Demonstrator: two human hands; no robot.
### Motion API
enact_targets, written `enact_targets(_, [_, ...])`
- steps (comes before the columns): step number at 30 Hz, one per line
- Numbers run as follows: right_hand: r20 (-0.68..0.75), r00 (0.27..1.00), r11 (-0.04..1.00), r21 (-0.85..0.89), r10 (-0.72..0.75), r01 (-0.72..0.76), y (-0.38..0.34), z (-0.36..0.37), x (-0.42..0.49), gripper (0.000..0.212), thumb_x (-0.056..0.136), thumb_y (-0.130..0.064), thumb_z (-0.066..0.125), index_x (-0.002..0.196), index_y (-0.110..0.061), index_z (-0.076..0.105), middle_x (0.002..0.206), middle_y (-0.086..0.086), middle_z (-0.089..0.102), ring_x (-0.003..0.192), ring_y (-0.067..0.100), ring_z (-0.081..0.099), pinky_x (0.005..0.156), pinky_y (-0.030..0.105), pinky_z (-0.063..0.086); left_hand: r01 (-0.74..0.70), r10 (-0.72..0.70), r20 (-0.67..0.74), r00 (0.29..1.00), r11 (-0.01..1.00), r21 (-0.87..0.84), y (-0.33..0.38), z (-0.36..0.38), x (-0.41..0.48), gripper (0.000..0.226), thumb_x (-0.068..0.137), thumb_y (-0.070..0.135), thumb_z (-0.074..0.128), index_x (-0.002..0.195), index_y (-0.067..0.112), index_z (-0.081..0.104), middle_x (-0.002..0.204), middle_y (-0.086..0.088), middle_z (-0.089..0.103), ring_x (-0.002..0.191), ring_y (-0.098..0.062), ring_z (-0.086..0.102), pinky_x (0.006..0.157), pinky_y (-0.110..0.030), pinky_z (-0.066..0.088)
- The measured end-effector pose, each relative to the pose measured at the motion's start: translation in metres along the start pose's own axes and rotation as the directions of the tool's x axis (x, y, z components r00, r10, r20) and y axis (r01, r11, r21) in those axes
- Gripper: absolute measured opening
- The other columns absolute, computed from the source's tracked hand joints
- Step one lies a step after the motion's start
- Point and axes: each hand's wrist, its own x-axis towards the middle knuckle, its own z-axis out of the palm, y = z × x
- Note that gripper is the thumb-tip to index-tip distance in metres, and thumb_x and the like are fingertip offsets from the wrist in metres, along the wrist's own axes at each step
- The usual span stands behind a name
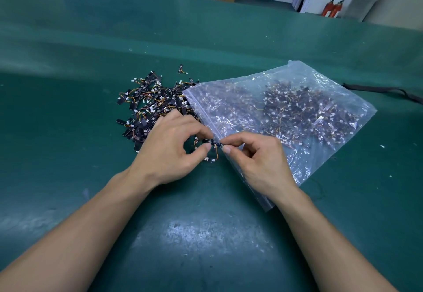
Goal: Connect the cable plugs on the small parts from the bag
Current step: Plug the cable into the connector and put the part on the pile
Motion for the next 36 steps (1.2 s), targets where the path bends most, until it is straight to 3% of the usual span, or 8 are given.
enact_targets(4, [-0.031,0.999,1.0,0.012,-0.01,0.011,-0.0005,-0.0006,-0.0002,0.022,0.086,-0.019,0.077,0.085,-0.04,0.073,0.064,-0.011,0.066,0.047,0.003,0.043,0.05,0.014,0.034,-0.051,0.049,-0.056,0.997,0.998,-0.036,-0.0017,0.002,0.0005,0.009,0.087,0.028,0.067,0.085,0.022,0.074,0.081,0.011,0.066,0.082,-0.019,0.05,0.08,-0.045,0.046])
enact_targets(8, [-0.05,0.997,0.998,0.021,-0.057,0.058,-0.0015,-0.0006,-0.0006,0.008,0.087,-0.025,0.075,0.085,-0.032,0.076,0.063,-0.017,0.062,0.048,0.003,0.042,0.05,0.013,0.033,-0.118,0.111,-0.11,0.988,0.991,-0.062,0.0032,0.0019,0.001,0.007,0.087,0.019,0.068,0.082,0.016,0.07,0.08,0.007,0.065,0.079,-0.02,0.05,0.078,-0.031,0.039])
enact_targets(12, [-0.081,0.984,0.988,-0.023,-0.156,0.154,-0.0025,-0.0021,-0.0006,0.005,0.088,-0.018,0.075,0.084,-0.019,0.077,0.065,-0.022,0.063,0.049,0.003,0.045,0.053,0.009,0.032,-0.17,0.158,-0.143,0.977,0.982,-0.081,0.0031,0.0027,0.0006,0.006,0.087,0.018,0.069,0.084,0.013,0.071,0.082,0.006,0.066,0.08,-0.025,0.053,0.079,-0.037,0.043])
enact_targets(17, [-0.114,0.972,0.979,-0.029,-0.204,0.202,-0.0043,-0.0029,-0.0012,0.005,0.088,-0.017,0.075,0.085,-0.016,0.078,0.073,-0.011,0.07,0.051,0.005,0.047,0.056,0.01,0.033,-0.218,0.195,-0.192,0.962,0.97,-0.109,0.0021,0.0042,0.0009,0.008,0.087,0.021,0.074,0.086,0.014,0.074,0.082,0.006,0.068,0.077,-0.024,0.057,0.076,-0.038,0.044])
enact_targets(22, [-0.156,0.957,0.969,-0.005,-0.246,0.248,-0.0046,-0.0026,-0.0027,0.01,0.085,-0.019,0.079,0.095,-0.018,0.078,0.074,-0.027,0.062,0.05,0.006,0.047,0.056,0.008,0.034,-0.268,0.241,-0.255,0.936,0.96,-0.075,0.0004,0.0043,0.0019,0.005,0.087,0.013,0.076,0.083,0.01,0.075,0.08,0.002,0.068,0.073,-0.027,0.057,0.073,-0.042,0.043])
enact_targets(31, [-0.159,0.929,0.942,-0.068,-0.334,0.327,-0.0014,-0.0046,-0.0001,0.003,0.088,-0.009,0.077,0.09,-0.011,0.078,0.081,-0.011,0.07,0.068,-0.006,0.058,0.065,0.009,0.038,-0.281,0.249,-0.256,0.934,0.954,-0.099,0.0024,0.0038,0.0012,0.013,0.085,0.021,0.078,0.089,0.01,0.075,0.086,0.003,0.069,0.08,-0.023,0.058,0.076,-0.038,0.045])
enact_targets(36, [-0.173,0.943,0.958,-0.02,-0.283,0.284,-0.0036,-0.0024,-0.0025,0.007,0.086,-0.017,0.079,0.093,-0.017,0.077,0.079,-0.023,0.066,0.054,0.006,0.052,0.059,0.009,0.036,-0.273,0.243,-0.26,0.934,0.958,-0.084,0.0018,0.0045,0.0017,0.004,0.087,0.013,0.077,0.084,0.012,0.075,0.081,0.003,0.068,0.076,-0.026,0.056,0.073,-0.038,0.044])
